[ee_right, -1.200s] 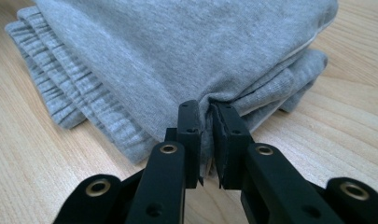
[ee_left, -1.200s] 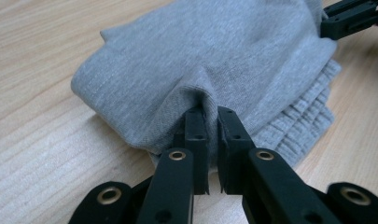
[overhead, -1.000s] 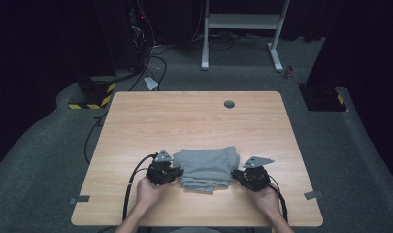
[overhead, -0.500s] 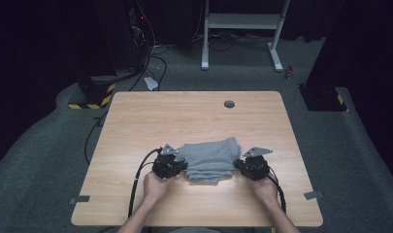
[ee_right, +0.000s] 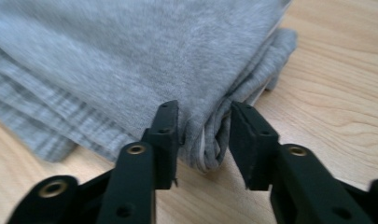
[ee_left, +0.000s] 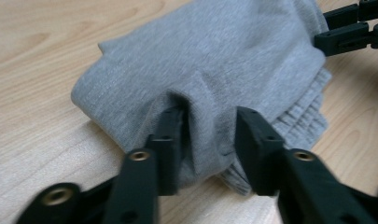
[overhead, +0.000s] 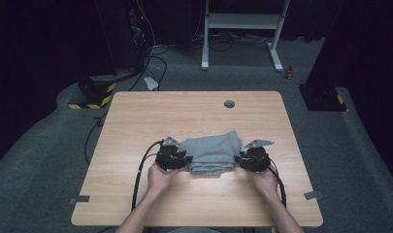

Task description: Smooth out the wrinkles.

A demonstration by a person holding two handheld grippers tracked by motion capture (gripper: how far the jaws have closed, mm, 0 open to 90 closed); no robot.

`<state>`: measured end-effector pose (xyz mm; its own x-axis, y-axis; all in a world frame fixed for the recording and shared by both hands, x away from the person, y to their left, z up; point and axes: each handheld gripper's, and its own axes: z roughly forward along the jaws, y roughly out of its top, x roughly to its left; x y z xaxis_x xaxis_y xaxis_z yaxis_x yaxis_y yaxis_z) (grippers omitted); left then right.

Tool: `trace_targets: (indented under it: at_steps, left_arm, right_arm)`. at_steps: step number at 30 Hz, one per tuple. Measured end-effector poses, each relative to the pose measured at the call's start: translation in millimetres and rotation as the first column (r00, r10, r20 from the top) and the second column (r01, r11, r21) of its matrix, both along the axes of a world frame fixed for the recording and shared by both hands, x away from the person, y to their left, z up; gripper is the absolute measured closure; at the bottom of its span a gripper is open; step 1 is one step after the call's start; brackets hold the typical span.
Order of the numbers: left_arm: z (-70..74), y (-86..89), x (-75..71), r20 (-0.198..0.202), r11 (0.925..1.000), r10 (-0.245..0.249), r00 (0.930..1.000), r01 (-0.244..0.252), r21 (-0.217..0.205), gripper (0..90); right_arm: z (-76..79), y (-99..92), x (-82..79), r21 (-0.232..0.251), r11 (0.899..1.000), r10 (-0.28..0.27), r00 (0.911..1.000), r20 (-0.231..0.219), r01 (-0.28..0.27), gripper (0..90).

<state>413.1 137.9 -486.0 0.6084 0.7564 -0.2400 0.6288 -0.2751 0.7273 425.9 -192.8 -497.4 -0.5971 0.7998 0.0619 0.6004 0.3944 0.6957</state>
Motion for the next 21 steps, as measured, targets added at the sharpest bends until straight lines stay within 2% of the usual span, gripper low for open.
trace_targets:
  at_steps: [2, 4, 6, 8, 10, 11, 12, 14, 16, 17, 18, 19, 20, 21]
  left_arm:
    - [2.8, 2.0, 0.2, 0.007, 0.9999, 0.008, 0.9999, -0.008, -0.012, 53.2]
    - [5.0, 6.3, 3.2, 0.001, 0.9984, 0.039, 0.9992, -0.039, -0.04, 49.6]
    - [7.4, 9.2, 9.3, -0.007, 0.9978, 0.062, 0.9981, -0.062, -0.024, 46.2]
    - [12.9, 12.3, 18.8, -0.02, 0.995, 0.095, 0.9953, -0.096, -0.03, 44.2]
    - [14.3, 12.2, 23.6, -0.035, 0.9942, 0.104, 0.9939, -0.105, -0.021, 41.1]
    - [14.9, 11.6, 33.4, -0.06, 0.9921, 0.124, 0.9905, -0.125, -0.012, 40.6]
    - [14.9, 11.6, 33.4, -0.06, 0.9921, 0.124, 0.9905, -0.125, -0.012, 39.7]
    - [11.8, 8.2, 47.1, -0.112, 0.9887, 0.149, 0.9825, -0.15, 0.0, 38.7]
    - [10.2, 6.6, 50.8, -0.121, 0.9879, 0.155, 0.9805, -0.155, 0.008, 38.5]
    - [6.3, 3.0, 57.0, -0.123, 0.9866, 0.162, 0.9791, -0.159, 0.036, 38.9]
    - [6.3, 3.0, 57.0, -0.123, 0.9866, 0.162, 0.9791, -0.159, 0.036, 40.1]
    - [4.4, 1.7, 59.5, -0.118, 0.9853, 0.168, 0.9787, -0.163, 0.051, 40.1]
    - [2.3, 0.7, 62.3, -0.119, 0.9846, 0.169, 0.9784, -0.163, 0.064, 41.2]
    - [-1.5, -0.6, 66.1, -0.133, 0.985, 0.168, 0.9767, -0.161, 0.061, 42.1]
  right_arm:
    - [5.2, -4.0, -1.4, 0.029, 1.0, -0.007, 0.9999, 0.008, 0.007, 58.0]
    - [11.7, -7.2, -1.0, 0.061, 0.998, -0.025, 0.9995, 0.017, 0.024, 55.2]
    - [18.3, -8.2, 1.8, 0.078, 0.996, -0.052, 0.9983, 0.027, 0.05, 52.9]
    - [24.2, -7.8, 6.9, 0.098, 0.993, -0.073, 0.9968, 0.032, 0.07, 51.3]
    - [28.0, -5.6, 12.6, 0.099, 0.991, -0.091, 0.9949, 0.043, 0.086, 51.0]
    - [30.4, -2.2, 19.8, 0.106, 0.988, -0.112, 0.9934, 0.025, 0.109, 50.6]
    - [30.7, -0.7, 23.9, 0.106, 0.988, -0.116, 0.9931, 0.018, 0.114, 50.7]
    - [29.9, 2.5, 31.5, 0.106, 0.986, -0.132, 0.9912, 0.001, 0.132, 50.7]
    - [29.0, 4.1, 35.3, 0.096, 0.986, -0.136, 0.9907, -0.005, 0.136, 51.3]
    - [27.0, 7.2, 41.2, 0.086, 0.987, -0.139, 0.9903, -0.011, 0.139, 59.5]
    - [25.5, 8.0, 43.3, 0.083, 0.988, -0.128, 0.9917, -0.009, 0.129, 63.0]
    - [25.5, 8.0, 43.3, 0.083, 0.988, -0.128, 0.9917, -0.009, 0.129, 63.0]
    - [22.0, 9.9, 48.1, 0.063, 0.99, -0.122, 0.992, -0.03, 0.124, 66.8]
    - [20.5, 10.3, 50.4, 0.06, 0.991, -0.116, 0.9926, -0.035, 0.118, 67.7]
